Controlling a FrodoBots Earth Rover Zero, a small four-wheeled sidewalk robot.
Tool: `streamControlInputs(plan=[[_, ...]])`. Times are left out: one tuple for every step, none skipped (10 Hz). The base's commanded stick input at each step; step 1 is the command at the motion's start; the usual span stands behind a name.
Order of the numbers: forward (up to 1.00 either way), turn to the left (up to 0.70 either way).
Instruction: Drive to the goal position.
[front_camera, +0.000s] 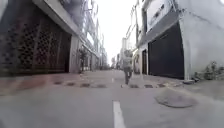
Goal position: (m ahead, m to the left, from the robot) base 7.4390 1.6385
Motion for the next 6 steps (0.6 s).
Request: streamControlInputs(plan=[[1.00,0.06],[1.00,0.06],[1.00,0.06],[1.00,0.06],[1.00,0.06],[1.00,0.06]])
